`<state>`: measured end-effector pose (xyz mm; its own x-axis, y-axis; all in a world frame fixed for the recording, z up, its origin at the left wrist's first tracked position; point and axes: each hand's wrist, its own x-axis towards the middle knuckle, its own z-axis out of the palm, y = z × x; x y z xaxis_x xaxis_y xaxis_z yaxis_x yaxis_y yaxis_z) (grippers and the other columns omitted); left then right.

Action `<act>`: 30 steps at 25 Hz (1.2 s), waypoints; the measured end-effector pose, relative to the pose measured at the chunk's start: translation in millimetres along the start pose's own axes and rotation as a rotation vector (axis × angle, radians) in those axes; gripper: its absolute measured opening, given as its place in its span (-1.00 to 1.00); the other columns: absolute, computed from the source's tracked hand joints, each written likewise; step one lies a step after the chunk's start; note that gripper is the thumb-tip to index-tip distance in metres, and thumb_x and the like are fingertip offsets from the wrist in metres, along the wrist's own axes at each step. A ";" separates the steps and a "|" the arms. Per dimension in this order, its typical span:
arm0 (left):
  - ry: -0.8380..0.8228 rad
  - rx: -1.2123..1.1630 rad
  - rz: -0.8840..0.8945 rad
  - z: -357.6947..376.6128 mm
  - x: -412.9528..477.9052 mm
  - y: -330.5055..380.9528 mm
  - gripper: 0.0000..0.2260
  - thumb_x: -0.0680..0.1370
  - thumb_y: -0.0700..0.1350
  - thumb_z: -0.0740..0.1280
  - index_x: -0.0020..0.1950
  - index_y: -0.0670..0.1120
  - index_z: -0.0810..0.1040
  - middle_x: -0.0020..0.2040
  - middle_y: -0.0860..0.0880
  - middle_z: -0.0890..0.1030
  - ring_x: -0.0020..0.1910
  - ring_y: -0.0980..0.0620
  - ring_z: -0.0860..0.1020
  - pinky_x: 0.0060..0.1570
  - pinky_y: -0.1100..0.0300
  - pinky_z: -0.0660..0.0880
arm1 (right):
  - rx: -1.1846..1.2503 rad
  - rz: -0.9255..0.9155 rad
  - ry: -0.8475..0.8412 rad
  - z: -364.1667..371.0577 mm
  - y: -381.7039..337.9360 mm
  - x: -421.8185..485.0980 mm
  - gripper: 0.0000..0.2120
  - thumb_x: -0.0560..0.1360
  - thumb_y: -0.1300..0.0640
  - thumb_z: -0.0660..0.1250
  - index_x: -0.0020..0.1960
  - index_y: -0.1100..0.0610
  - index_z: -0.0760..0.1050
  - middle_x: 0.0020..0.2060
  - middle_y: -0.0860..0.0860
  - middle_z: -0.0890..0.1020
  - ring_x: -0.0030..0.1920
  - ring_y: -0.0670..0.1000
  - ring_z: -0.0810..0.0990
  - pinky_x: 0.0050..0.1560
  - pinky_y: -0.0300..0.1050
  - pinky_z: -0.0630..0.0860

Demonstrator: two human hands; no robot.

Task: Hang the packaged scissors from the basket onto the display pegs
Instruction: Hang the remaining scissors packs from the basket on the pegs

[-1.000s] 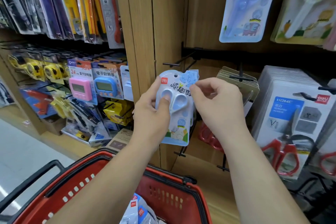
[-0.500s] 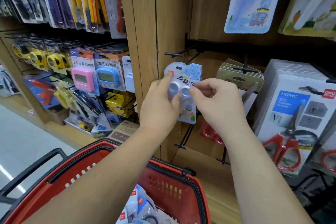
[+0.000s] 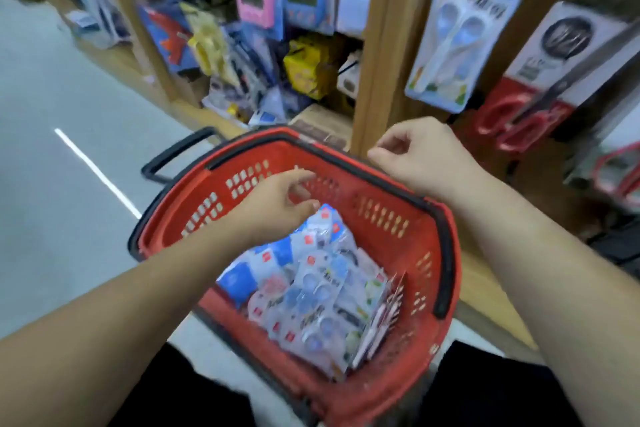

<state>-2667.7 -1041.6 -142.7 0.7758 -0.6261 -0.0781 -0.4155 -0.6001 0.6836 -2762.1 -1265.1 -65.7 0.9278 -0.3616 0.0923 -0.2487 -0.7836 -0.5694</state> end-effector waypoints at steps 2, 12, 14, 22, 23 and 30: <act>-0.110 0.097 -0.093 2.8 -18.8 -41.7 -0.52 0.63 -0.03 0.43 0.53 -0.10 0.47 0.19 -0.01 0.67 -0.05 0.02 0.63 0.13 0.16 0.55 | -0.123 -0.025 -0.206 41.3 1.1 -18.5 -0.80 0.50 -0.10 0.48 -0.17 0.01 0.70 -0.26 -0.10 0.70 -0.12 0.00 0.69 0.00 -0.05 0.61; -0.440 0.360 -0.102 -14.4 -27.6 -102.1 -0.65 0.66 -0.10 0.37 0.45 -0.01 0.56 0.23 0.01 0.68 0.18 -0.03 0.62 0.17 0.13 0.54 | -0.092 0.100 -0.800 181.2 19.9 -61.4 -0.21 0.43 -0.15 0.60 0.55 0.01 0.39 0.38 -0.03 0.52 0.28 -0.03 0.53 0.27 -0.18 0.44; -0.454 0.291 -0.107 -9.9 -22.3 -102.0 -0.64 0.64 -0.11 0.39 0.44 0.00 0.57 0.24 0.02 0.68 0.16 -0.01 0.62 0.16 0.13 0.55 | -0.157 0.017 -0.819 200.0 20.4 -65.2 -0.01 0.39 -0.17 0.63 0.66 -0.02 0.20 0.54 -0.03 0.32 0.50 0.01 0.36 0.42 -0.13 0.35; -0.754 0.423 -0.120 60.8 -24.6 -91.0 -0.49 0.51 0.28 0.49 0.08 -0.13 0.49 -0.04 -0.05 0.58 -0.01 -0.10 0.58 -0.03 0.04 0.54 | -0.213 0.124 -0.689 206.8 59.6 -46.0 0.17 0.20 -0.18 0.72 0.63 0.07 0.21 0.43 -0.06 0.30 0.42 0.02 0.41 0.42 0.03 0.44; -0.733 0.432 -0.121 65.8 -22.4 -88.1 -0.50 0.49 0.29 0.51 0.07 -0.09 0.44 -0.02 -0.02 0.55 0.00 -0.08 0.55 -0.06 0.09 0.48 | -0.201 0.121 -0.657 209.0 60.9 -46.0 0.04 0.20 -0.13 0.73 0.54 0.07 0.32 0.35 -0.05 0.35 0.32 0.03 0.47 0.35 0.01 0.48; -0.803 0.452 -0.048 92.9 -28.4 -62.2 -0.53 0.48 0.11 0.58 0.24 -0.12 0.57 -0.04 -0.08 0.65 -0.02 -0.14 0.65 0.01 0.09 0.59 | 0.023 0.244 -0.642 193.2 73.8 -45.2 -0.86 0.49 0.25 0.51 -0.14 0.17 0.54 -0.32 -0.03 0.49 -0.27 0.00 0.45 -0.27 -0.13 0.37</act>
<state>-2708.1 -1032.7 -250.4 0.3047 -0.6517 -0.6946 -0.6682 -0.6659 0.3316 -2768.6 -1208.9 -269.7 0.8287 -0.1494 -0.5394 -0.4723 -0.7039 -0.5305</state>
